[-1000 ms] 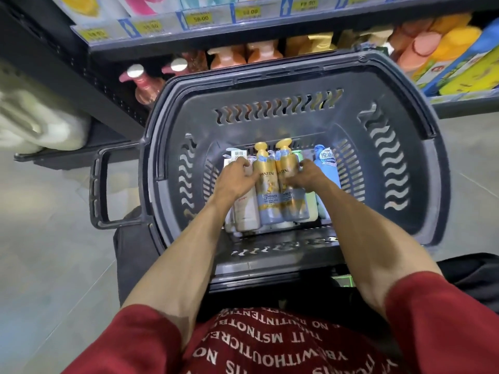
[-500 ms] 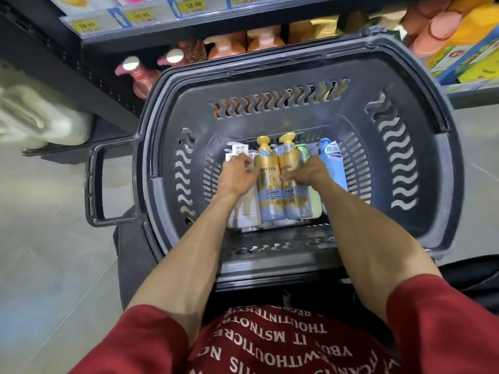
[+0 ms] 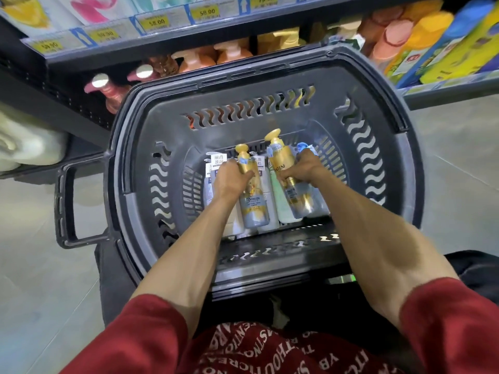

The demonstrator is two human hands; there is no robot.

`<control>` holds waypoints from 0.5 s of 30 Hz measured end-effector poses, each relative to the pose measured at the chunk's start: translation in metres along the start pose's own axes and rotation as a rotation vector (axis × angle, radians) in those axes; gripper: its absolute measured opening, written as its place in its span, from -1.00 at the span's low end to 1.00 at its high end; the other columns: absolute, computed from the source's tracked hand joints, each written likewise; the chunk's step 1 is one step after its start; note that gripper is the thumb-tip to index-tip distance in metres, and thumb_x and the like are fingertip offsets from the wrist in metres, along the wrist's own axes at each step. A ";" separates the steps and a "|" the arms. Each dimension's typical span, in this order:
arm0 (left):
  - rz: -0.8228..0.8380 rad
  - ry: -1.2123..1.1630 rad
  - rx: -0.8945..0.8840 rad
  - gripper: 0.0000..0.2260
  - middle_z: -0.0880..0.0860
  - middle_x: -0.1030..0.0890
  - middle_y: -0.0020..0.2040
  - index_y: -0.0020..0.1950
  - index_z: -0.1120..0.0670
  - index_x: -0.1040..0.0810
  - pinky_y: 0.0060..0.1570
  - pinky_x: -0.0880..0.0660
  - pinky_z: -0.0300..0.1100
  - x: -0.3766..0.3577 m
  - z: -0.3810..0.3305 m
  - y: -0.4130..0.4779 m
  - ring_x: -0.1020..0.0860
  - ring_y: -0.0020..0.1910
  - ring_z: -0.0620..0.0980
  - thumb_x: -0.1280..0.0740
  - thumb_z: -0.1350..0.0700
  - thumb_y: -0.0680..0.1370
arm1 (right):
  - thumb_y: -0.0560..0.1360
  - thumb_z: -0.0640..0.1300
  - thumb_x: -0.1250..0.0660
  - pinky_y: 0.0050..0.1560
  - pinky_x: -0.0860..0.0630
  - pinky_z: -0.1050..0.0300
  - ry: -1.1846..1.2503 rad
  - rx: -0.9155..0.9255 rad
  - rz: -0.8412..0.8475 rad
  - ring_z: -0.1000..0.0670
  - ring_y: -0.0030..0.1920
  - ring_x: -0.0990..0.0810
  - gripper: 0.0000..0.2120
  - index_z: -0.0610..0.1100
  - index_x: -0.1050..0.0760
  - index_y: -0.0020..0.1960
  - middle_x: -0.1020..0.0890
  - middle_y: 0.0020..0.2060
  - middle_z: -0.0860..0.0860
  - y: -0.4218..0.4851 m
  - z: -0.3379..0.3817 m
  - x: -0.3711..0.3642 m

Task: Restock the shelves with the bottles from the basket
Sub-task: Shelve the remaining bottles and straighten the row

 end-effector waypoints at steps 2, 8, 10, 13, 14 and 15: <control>0.004 0.037 0.006 -0.70 0.12 -0.55 0.03 -0.06 0.09 -0.50 -0.21 -0.30 -0.12 -0.004 -0.002 0.005 -0.51 -0.11 0.11 -0.49 -0.09 0.51 | 0.20 -0.09 -0.68 -0.05 -0.63 0.03 0.007 0.017 0.003 -0.09 -0.02 -0.64 -0.48 -0.19 -0.51 0.02 -0.64 -0.01 -0.13 -0.001 -0.005 0.015; 0.096 0.206 0.025 -0.42 0.17 -0.43 0.33 0.21 0.15 -0.53 0.07 -0.50 0.04 -0.012 -0.006 0.018 -0.51 0.24 0.19 -0.51 -0.25 0.43 | 0.21 -0.20 -0.66 0.05 -0.65 -0.07 0.102 0.027 0.058 -0.13 0.01 -0.68 -0.41 -0.22 -0.52 0.17 -0.67 0.04 -0.14 -0.001 -0.022 0.045; 0.100 0.225 0.029 -0.36 0.18 -0.45 0.32 0.26 0.15 -0.51 0.09 -0.49 0.05 -0.011 -0.008 0.019 -0.49 0.26 0.19 -0.51 -0.28 0.41 | 0.19 -0.20 -0.67 0.08 -0.64 -0.10 0.109 0.033 0.047 -0.13 0.02 -0.67 -0.40 -0.19 -0.50 0.15 -0.66 0.05 -0.14 -0.002 -0.024 0.048; 0.099 0.238 0.017 -0.28 0.19 -0.47 0.33 0.36 0.11 -0.42 0.13 -0.47 0.07 -0.014 -0.011 0.013 -0.42 0.34 0.22 -0.53 -0.28 0.39 | 0.18 -0.16 -0.69 0.04 -0.65 -0.07 0.098 0.036 0.053 -0.10 0.00 -0.67 -0.32 -0.19 -0.45 0.20 -0.65 0.04 -0.11 -0.006 -0.026 0.043; 0.097 0.239 0.000 -0.27 0.20 -0.48 0.32 0.38 0.10 -0.39 0.13 -0.47 0.07 -0.017 -0.012 0.011 -0.41 0.36 0.23 -0.53 -0.28 0.40 | 0.18 -0.15 -0.69 -0.01 -0.66 -0.04 0.096 0.036 0.056 -0.08 -0.03 -0.66 -0.32 -0.19 -0.45 0.19 -0.64 0.01 -0.09 -0.008 -0.026 0.041; 0.097 0.230 -0.018 -0.27 0.20 -0.52 0.29 0.38 0.11 -0.37 0.10 -0.47 0.06 -0.019 -0.013 0.010 -0.41 0.34 0.23 -0.53 -0.27 0.40 | 0.18 -0.15 -0.69 -0.07 -0.66 0.01 0.102 0.037 0.055 -0.04 -0.08 -0.65 -0.35 -0.16 -0.45 0.15 -0.63 -0.03 -0.06 -0.011 -0.026 0.039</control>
Point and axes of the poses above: each hand's wrist, its own y-axis towards the middle knuckle, its own x-axis out of the back of the hand, z = x × y, the point moved 4 cm from there along y, towards the middle knuckle
